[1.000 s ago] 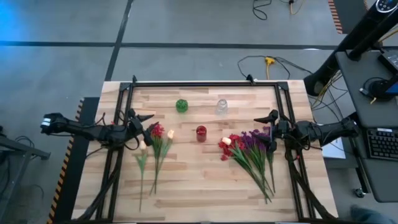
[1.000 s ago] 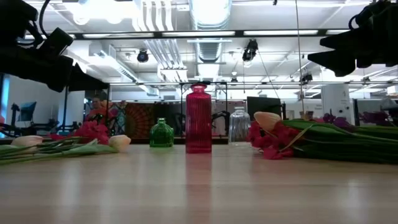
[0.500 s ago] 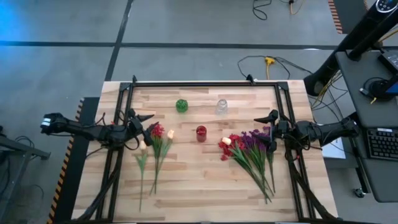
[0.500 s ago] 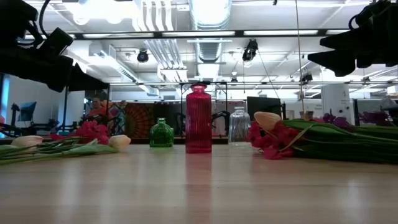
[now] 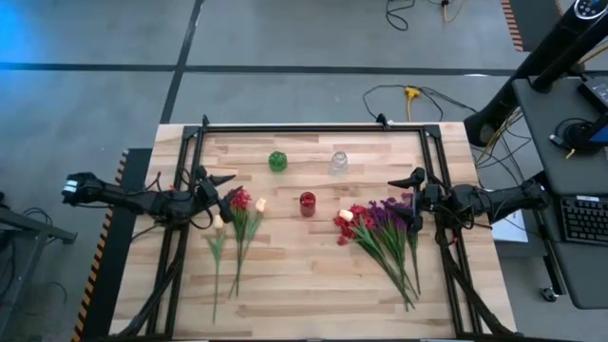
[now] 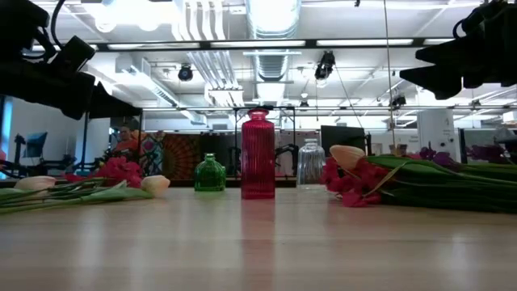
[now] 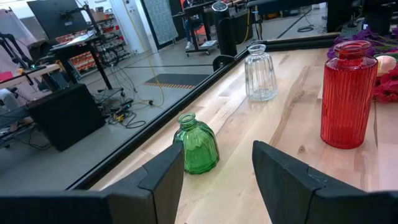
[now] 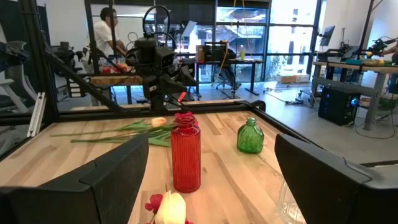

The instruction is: Sort flowers into vase by color

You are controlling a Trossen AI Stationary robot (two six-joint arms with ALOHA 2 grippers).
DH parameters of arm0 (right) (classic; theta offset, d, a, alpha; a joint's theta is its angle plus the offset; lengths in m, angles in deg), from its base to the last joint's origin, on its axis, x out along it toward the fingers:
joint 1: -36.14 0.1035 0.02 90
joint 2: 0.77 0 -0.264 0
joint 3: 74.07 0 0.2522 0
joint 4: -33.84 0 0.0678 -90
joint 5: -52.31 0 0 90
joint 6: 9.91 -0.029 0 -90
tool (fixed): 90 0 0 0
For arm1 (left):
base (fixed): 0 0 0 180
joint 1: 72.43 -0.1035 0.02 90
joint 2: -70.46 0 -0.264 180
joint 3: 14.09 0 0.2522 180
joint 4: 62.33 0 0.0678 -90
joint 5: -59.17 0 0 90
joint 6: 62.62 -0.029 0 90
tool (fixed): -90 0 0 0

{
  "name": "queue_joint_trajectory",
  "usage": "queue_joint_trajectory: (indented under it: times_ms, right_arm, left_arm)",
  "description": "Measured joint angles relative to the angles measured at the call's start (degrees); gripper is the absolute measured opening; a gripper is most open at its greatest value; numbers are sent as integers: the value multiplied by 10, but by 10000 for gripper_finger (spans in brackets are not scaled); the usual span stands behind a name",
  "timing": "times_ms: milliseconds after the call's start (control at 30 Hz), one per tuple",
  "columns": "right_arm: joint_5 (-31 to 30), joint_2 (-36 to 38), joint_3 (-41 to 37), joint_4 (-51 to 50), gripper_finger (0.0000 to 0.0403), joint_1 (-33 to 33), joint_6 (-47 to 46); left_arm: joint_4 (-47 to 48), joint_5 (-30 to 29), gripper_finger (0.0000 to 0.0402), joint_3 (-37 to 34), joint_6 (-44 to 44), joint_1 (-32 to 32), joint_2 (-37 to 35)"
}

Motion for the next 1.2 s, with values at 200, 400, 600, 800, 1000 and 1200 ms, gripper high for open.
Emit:
queue_joint_trajectory:
  times_ms: [200,400,600,800,1000,1200]
  right_arm:
    - [0,0,0,0,341,0,0]
    - [0,0,0,0,341,0,0]
    - [0,0,0,0,341,0,0]
    - [0,0,0,0,341,0,0]
    - [0,0,0,0,341,0,0]
    - [0,0,0,0,341,0,0]
  left_arm:
    - [0,0,173,0,0,0,0]
    - [0,0,173,0,0,0,0]
    - [0,0,173,0,0,0,0]
    - [0,0,173,0,0,0,0]
    - [0,0,173,0,0,0,0]
    - [-1,0,173,0,11,0,0]
